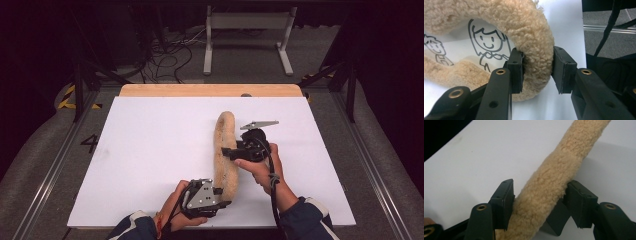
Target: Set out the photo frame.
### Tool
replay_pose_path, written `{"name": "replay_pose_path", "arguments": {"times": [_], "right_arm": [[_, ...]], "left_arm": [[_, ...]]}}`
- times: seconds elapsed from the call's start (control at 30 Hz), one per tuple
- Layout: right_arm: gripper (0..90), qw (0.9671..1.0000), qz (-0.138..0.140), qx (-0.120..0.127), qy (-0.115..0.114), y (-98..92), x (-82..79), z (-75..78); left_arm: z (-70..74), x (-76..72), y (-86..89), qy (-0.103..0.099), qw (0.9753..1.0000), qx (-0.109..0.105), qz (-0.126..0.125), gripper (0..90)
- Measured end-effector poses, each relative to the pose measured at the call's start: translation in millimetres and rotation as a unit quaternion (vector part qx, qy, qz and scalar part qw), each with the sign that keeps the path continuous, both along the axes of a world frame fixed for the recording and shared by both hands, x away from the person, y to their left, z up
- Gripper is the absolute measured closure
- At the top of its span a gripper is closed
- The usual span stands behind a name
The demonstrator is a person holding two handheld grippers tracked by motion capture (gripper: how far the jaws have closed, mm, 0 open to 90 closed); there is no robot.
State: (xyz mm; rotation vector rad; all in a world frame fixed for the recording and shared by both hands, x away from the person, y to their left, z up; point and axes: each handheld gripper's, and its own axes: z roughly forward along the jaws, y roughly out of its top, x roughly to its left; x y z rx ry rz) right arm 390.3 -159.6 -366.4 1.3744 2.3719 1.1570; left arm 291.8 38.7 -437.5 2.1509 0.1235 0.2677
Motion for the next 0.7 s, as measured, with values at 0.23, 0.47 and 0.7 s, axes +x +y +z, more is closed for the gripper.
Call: {"name": "replay_pose_path", "arguments": {"times": [0.23, 0.47, 0.7], "right_arm": [[45.8, 0.9992, 0.001, -0.019, 0.036, 9.3, 14.0, -7.5], [50.5, 0.9981, 0.020, -0.038, 0.044, 9.0, 17.7, -2.9], [59.3, 0.9955, 0.058, -0.050, 0.056, 3.8, 27.4, 3.2]], "left_arm": [[-0.9, 1.2, -5.5, 0.000, 1.0000, -0.003, -0.003, 63.1], [-4.8, 1.1, -4.3, 0.011, 0.9998, 0.014, 0.000, 54.8], [3.0, 4.5, 39.2, 0.017, 0.9994, 0.008, 0.028, 48.3]]}}
